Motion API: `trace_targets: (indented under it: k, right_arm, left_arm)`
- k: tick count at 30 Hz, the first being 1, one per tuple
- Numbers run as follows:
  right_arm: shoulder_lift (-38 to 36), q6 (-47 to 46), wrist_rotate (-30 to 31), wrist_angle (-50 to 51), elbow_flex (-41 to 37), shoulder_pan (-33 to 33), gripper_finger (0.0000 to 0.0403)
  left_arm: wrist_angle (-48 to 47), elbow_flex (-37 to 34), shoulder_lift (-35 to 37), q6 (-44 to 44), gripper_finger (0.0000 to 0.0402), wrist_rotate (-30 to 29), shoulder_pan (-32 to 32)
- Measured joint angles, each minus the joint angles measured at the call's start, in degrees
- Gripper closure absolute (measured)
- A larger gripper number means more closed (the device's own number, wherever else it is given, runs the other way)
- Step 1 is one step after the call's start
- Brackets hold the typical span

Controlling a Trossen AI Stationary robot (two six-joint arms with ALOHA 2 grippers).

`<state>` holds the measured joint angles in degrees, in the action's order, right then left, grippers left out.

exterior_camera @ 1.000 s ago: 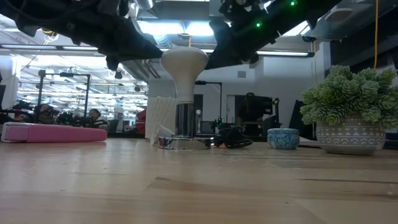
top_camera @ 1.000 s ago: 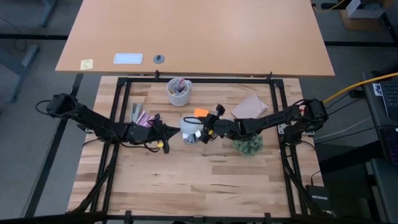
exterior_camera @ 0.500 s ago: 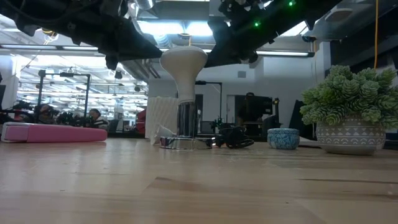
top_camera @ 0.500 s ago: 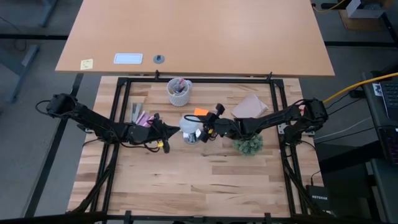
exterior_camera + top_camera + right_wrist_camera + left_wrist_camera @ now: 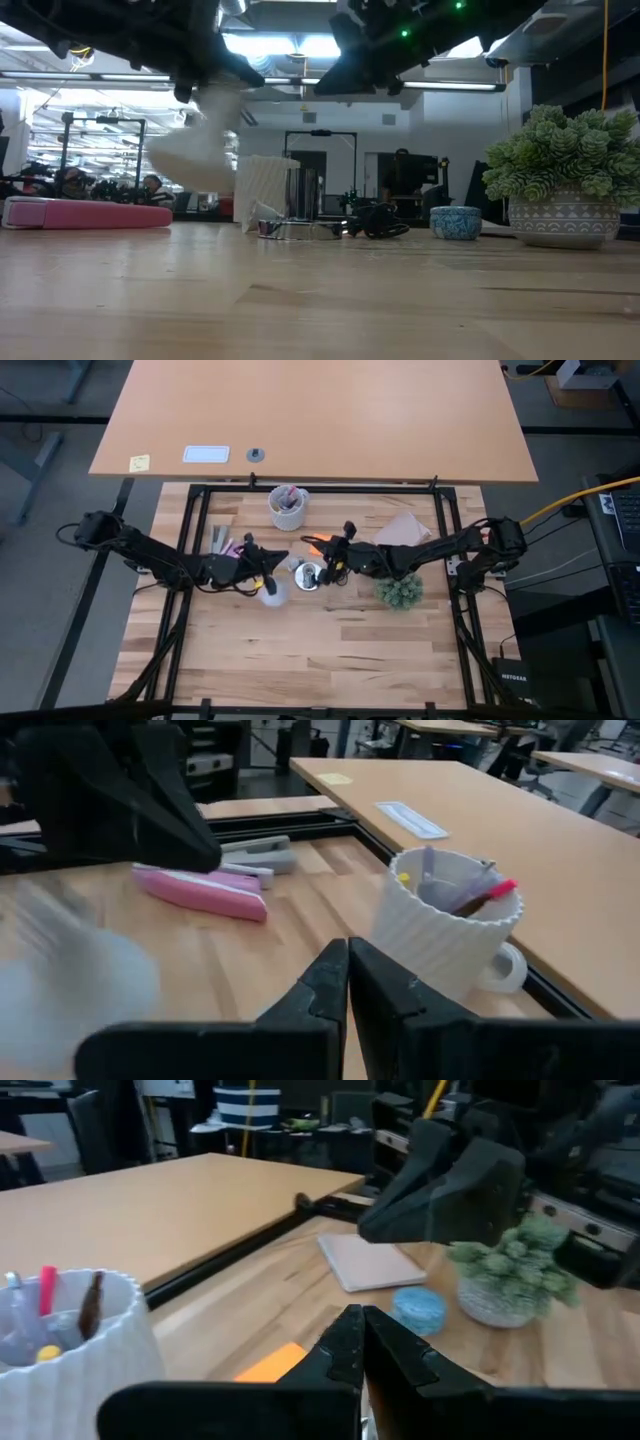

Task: Screw lightbulb
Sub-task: Remove the light bulb from the silver lamp

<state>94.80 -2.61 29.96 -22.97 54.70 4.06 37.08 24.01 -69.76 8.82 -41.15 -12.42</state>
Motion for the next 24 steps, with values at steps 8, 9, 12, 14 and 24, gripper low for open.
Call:
trace_targets:
  k: [8, 9, 12, 14, 24]
  right_arm:
    - [0.5, 0.0, 0.5, 3.2, 0.0, -4.3, 0.0384]
    - [0.5, 0.1, 0.5, 4.3, 0.0, -4.6, 0.0384]
    - [0.1, 0.5, 0.3, 6.1, 0.0, -4.4, 0.0384]
    - [-0.3, 2.1, -0.3, 5.9, 0.0, -4.4, 0.0384]
    - [-2.8, 3.1, -5.7, 10.0, 0.0, -4.4, 0.0384]
  left_arm:
    - [2.8, 0.0, 1.7, -4.7, 0.0401, -0.1, 1.8]
    - [4.0, 0.4, 3.5, -7.6, 0.0401, -0.2, 1.2]
    - [4.8, 3.2, 11.1, -12.5, 0.0401, 0.0, -2.0]
    - [1.3, 4.6, 16.6, -12.3, 0.0401, -0.1, -5.8]
    - [-37.1, 6.5, 32.6, 52.8, 0.0401, 23.6, -29.6]
